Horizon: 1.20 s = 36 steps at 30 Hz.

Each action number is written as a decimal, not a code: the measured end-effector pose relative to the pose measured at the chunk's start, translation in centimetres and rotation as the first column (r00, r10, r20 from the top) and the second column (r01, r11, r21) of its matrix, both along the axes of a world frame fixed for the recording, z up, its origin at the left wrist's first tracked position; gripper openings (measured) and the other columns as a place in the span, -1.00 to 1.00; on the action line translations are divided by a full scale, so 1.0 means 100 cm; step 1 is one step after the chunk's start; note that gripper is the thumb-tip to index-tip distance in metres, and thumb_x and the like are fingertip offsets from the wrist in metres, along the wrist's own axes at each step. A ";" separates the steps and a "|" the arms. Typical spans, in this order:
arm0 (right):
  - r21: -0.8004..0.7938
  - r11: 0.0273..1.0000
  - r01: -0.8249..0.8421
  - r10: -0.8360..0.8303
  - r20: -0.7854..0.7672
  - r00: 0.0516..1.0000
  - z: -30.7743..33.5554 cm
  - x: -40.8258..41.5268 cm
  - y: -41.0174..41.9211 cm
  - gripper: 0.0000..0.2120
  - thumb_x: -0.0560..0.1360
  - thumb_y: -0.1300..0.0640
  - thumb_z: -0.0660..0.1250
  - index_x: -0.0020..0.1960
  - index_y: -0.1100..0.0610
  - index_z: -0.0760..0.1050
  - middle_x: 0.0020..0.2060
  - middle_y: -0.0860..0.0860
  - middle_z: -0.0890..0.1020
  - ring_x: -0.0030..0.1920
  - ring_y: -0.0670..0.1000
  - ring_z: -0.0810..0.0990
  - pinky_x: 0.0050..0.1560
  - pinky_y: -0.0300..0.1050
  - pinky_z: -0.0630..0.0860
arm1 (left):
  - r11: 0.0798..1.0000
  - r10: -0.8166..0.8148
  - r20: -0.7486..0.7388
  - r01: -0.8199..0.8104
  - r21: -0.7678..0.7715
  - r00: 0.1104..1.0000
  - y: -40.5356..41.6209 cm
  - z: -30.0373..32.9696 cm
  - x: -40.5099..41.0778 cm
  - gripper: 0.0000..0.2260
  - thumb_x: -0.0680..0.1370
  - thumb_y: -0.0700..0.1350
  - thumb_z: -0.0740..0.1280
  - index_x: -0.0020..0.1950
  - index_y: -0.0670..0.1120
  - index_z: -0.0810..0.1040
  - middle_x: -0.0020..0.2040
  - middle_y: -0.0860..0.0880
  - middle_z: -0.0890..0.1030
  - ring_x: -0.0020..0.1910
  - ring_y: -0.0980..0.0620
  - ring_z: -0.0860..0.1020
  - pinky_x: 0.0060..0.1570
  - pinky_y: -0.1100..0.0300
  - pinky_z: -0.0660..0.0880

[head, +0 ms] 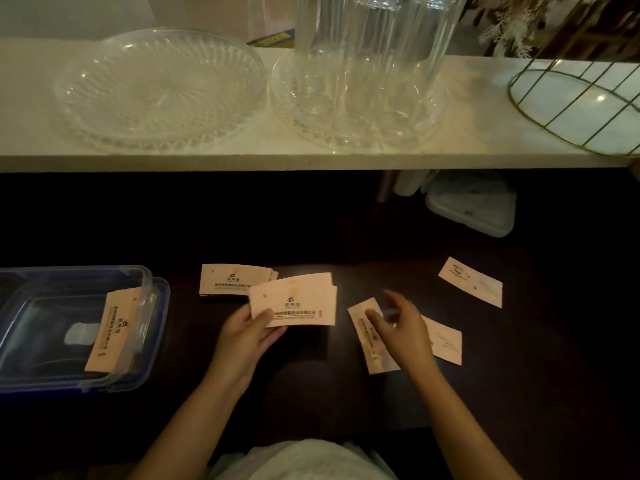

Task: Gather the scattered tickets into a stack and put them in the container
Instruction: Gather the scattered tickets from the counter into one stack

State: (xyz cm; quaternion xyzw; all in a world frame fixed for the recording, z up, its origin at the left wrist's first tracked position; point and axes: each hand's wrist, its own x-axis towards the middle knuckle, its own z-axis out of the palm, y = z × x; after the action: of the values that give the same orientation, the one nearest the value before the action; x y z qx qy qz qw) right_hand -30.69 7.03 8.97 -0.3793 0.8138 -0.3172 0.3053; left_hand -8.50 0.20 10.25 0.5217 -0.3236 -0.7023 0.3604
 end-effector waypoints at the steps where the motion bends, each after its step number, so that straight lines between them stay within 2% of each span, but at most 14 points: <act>1: 0.086 0.996 0.028 -0.020 -0.097 0.995 -0.007 -0.009 0.009 -0.51 0.40 -0.05 0.40 0.26 0.08 0.37 0.14 0.05 0.52 -0.04 -0.09 0.52 -0.17 -0.31 0.44 | 0.999 0.029 -0.002 -0.029 0.015 1.000 0.000 -0.003 0.001 -0.75 0.54 -0.25 0.21 0.20 -0.10 0.46 0.03 -0.10 0.63 0.02 0.02 0.60 -0.11 0.21 0.55; 3: 0.223 0.972 0.069 -0.015 -0.239 0.971 -0.021 -0.015 0.026 -0.46 0.34 -0.19 0.40 0.18 0.11 0.43 0.09 0.08 0.55 0.03 0.03 0.53 -0.12 -0.13 0.47 | 0.996 0.084 0.003 -0.084 0.039 0.996 -0.001 -0.008 0.001 -0.72 0.54 -0.26 0.20 0.24 -0.12 0.44 0.03 -0.10 0.62 0.02 0.01 0.59 -0.07 0.16 0.51; 6: 0.316 0.946 0.077 0.033 -0.328 0.944 -0.034 -0.002 0.039 -0.35 0.24 -0.32 0.38 0.13 0.09 0.40 0.04 0.04 0.52 0.03 0.06 0.51 -0.13 -0.03 0.50 | 0.987 0.148 0.012 -0.149 0.061 0.989 0.001 -0.016 -0.003 -0.72 0.54 -0.27 0.20 0.24 -0.11 0.43 0.01 -0.08 0.62 0.00 0.03 0.58 -0.09 0.17 0.50; 10: 0.307 0.949 0.074 0.087 -0.480 0.873 -0.046 0.007 0.038 -0.35 0.25 -0.29 0.39 0.14 0.10 0.35 0.06 0.07 0.50 0.05 0.07 0.47 -0.10 -0.03 0.53 | 0.982 0.174 0.046 -0.177 0.059 0.984 0.006 -0.022 -0.009 -0.76 0.53 -0.25 0.22 0.15 -0.04 0.48 -0.03 -0.04 0.63 -0.04 0.07 0.60 -0.16 0.20 0.51; 13: 0.312 0.949 0.030 0.132 -0.485 0.865 -0.049 0.005 0.037 -0.41 0.30 -0.23 0.39 0.16 0.10 0.34 0.06 0.07 0.52 0.04 0.07 0.48 -0.08 -0.04 0.51 | 0.981 0.184 0.054 -0.187 0.050 0.981 0.008 -0.022 -0.012 -0.80 0.53 -0.25 0.22 0.02 0.04 0.51 -0.03 -0.03 0.63 -0.04 0.07 0.61 -0.15 0.19 0.51; 15: 0.274 0.962 0.010 0.104 -0.402 0.910 -0.046 -0.001 0.037 -0.56 0.37 -0.10 0.38 0.14 0.06 0.33 0.03 0.04 0.57 0.00 0.05 0.54 -0.14 -0.07 0.52 | 0.981 0.190 0.053 -0.192 0.035 0.980 0.009 -0.020 -0.014 -0.80 0.53 -0.25 0.22 0.00 0.05 0.50 -0.02 -0.04 0.63 -0.01 0.05 0.59 -0.14 0.19 0.51; 18: 0.107 0.993 0.060 -0.052 -0.070 0.996 -0.032 -0.021 0.037 -0.85 0.51 0.13 0.26 0.06 0.00 0.39 0.01 0.01 0.62 -0.04 0.00 0.61 -0.23 -0.13 0.59 | 0.985 0.170 0.063 -0.170 0.003 0.983 0.013 -0.018 -0.020 -0.80 0.54 -0.24 0.22 0.04 0.04 0.50 0.01 -0.04 0.62 0.01 0.07 0.59 -0.15 0.22 0.52; 20: -0.066 0.987 0.146 -0.132 0.181 0.975 -0.015 -0.035 0.036 -0.86 0.52 0.21 0.24 -0.05 -0.04 0.44 -0.02 0.01 0.61 -0.04 -0.04 0.61 -0.29 -0.25 0.59 | 0.990 0.142 0.070 -0.141 -0.019 0.987 0.015 -0.017 -0.024 -0.78 0.54 -0.24 0.22 0.09 0.04 0.49 0.02 -0.03 0.63 0.01 0.08 0.59 -0.16 0.25 0.54; 23: -0.253 0.963 0.092 0.008 0.370 0.929 0.013 -0.045 0.027 -0.75 0.49 0.28 0.27 -0.09 -0.08 0.47 -0.08 -0.05 0.61 -0.03 -0.09 0.61 -0.27 -0.28 0.59 | 0.994 0.103 0.065 -0.101 -0.038 0.992 0.016 -0.012 -0.037 -0.76 0.54 -0.24 0.22 0.15 0.00 0.47 0.04 -0.04 0.62 0.02 0.06 0.59 -0.14 0.24 0.54; 25: -0.282 0.959 -0.037 0.130 0.318 0.939 0.024 -0.043 0.018 -0.74 0.48 0.30 0.28 -0.12 -0.09 0.48 -0.11 -0.10 0.60 -0.07 -0.14 0.60 -0.25 -0.32 0.58 | 0.996 0.066 0.057 -0.063 -0.057 0.996 0.017 -0.008 -0.048 -0.78 0.54 -0.24 0.22 0.10 0.03 0.49 0.04 -0.05 0.62 0.01 0.06 0.61 -0.16 0.26 0.56; 28: -0.258 0.945 -0.202 0.246 0.151 0.958 0.027 -0.037 0.005 -0.80 0.49 0.26 0.27 -0.08 -0.06 0.48 -0.13 -0.16 0.58 -0.10 -0.19 0.58 -0.26 -0.30 0.58 | 0.997 0.002 0.050 0.002 -0.076 0.999 0.019 -0.003 -0.068 -0.80 0.56 -0.20 0.18 0.04 0.06 0.51 0.02 -0.06 0.63 -0.02 0.07 0.63 -0.20 0.30 0.57; 30: -0.259 0.932 -0.254 0.281 0.074 0.957 0.024 -0.033 -0.002 -0.83 0.50 0.23 0.27 -0.02 -0.02 0.49 -0.11 -0.15 0.56 -0.10 -0.22 0.56 -0.22 -0.27 0.59 | 0.997 -0.023 0.049 0.026 -0.074 0.999 0.022 0.001 -0.076 -0.81 0.57 -0.17 0.16 0.03 0.06 0.51 0.01 -0.06 0.64 -0.05 0.10 0.64 -0.22 0.31 0.57; 33: -0.285 0.890 -0.356 0.333 -0.127 0.934 0.017 -0.031 -0.008 -0.84 0.49 0.20 0.28 0.04 0.03 0.51 -0.08 -0.13 0.53 -0.15 -0.26 0.48 -0.21 -0.41 0.45 | 0.992 -0.065 0.109 0.076 -0.104 0.992 0.025 0.004 -0.079 -0.82 0.56 -0.17 0.17 0.08 0.03 0.50 0.02 -0.05 0.64 -0.04 0.10 0.63 -0.22 0.33 0.56; 36: -0.306 0.892 -0.333 0.286 -0.189 0.940 0.011 -0.045 -0.006 -0.74 0.45 0.18 0.34 0.14 0.04 0.48 0.04 -0.08 0.48 -0.12 -0.19 0.46 -0.12 -0.28 0.48 | 0.995 -0.036 0.130 0.048 -0.091 0.991 0.024 0.004 -0.073 -0.81 0.56 -0.18 0.18 0.09 0.04 0.49 0.04 -0.05 0.63 0.01 0.07 0.61 -0.16 0.27 0.56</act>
State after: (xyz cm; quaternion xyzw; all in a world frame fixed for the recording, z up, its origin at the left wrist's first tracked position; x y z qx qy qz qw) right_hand -35.17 6.42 10.07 -0.5714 0.6966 -0.3705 0.2260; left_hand -15.78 2.65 10.66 0.5414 -0.3896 -0.6588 0.3480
